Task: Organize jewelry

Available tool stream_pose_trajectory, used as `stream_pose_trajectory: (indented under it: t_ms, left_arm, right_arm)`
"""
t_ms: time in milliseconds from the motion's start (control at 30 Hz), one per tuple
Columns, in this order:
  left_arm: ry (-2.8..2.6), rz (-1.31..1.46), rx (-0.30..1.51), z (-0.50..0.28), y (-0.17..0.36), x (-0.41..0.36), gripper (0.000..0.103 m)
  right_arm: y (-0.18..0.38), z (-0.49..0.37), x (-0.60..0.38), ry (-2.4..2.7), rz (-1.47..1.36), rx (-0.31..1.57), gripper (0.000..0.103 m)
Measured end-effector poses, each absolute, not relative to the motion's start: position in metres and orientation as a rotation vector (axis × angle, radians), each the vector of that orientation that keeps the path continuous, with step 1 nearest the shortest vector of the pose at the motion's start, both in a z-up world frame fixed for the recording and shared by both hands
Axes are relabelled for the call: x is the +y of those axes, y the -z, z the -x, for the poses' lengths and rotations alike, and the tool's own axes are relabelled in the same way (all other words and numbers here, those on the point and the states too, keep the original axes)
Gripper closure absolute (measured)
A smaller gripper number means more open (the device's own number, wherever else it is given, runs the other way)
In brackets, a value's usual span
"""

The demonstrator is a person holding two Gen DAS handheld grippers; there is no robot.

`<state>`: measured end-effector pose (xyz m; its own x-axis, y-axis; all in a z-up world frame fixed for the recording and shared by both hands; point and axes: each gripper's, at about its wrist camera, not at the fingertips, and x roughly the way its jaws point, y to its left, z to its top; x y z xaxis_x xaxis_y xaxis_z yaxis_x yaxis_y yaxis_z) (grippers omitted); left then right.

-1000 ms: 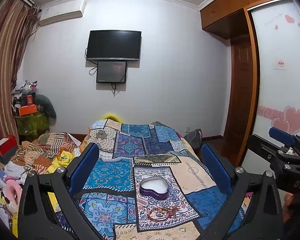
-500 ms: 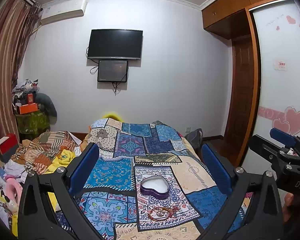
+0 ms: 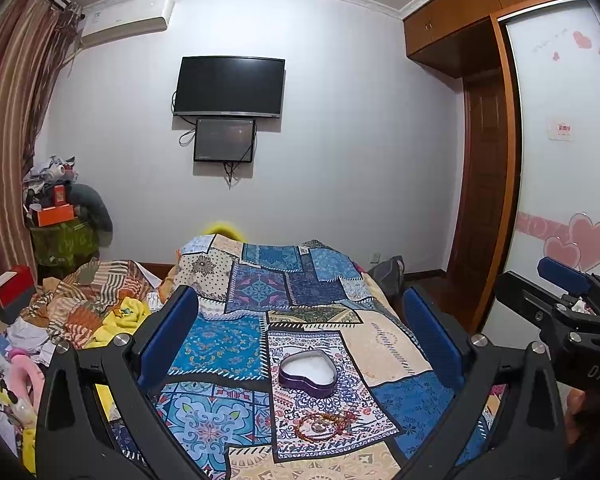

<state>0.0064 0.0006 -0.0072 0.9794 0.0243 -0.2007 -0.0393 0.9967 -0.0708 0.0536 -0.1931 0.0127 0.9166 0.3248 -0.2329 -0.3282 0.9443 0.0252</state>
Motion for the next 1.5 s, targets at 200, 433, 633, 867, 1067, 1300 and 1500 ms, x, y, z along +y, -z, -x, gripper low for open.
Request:
stream_pose_trajectory:
  t_ms: [200, 433, 633, 867, 1067, 1300, 1500]
  left_arm:
    - [-0.034, 0.08, 0.213, -0.013, 0.009, 0.004, 0.0]
    - [-0.051, 0.088, 0.246, -0.032, 0.021, 0.014, 0.0]
    - [-0.101, 0.098, 0.35, -0.075, 0.052, 0.034, 0.0]
    - [-0.105, 0.107, 0.578, -0.129, 0.118, 0.05, 0.0]
    - [-0.043, 0.092, 0.765, -0.155, 0.169, 0.048, 0.0]
    - [0.005, 0.108, 0.867, -0.164, 0.202, 0.044, 0.017]
    - [0.073, 0.122, 0.925, -0.167, 0.216, 0.037, 0.043]
  right_arm:
    - [-0.009, -0.061, -0.194, -0.338, 0.014, 0.254, 0.012]
    - [0.004, -0.079, -0.191, -0.331, 0.021, 0.3, 0.012]
    - [0.04, -0.115, -0.183, -0.326, 0.049, 0.424, 0.012]
    - [0.095, -0.152, -0.176, -0.323, 0.098, 0.607, 0.012]
    - [0.125, -0.173, -0.177, -0.33, 0.125, 0.728, 0.012]
    - [0.156, -0.184, -0.179, -0.369, 0.126, 0.833, 0.012]
    - [0.168, -0.187, -0.175, -0.449, 0.094, 0.906, 0.013]
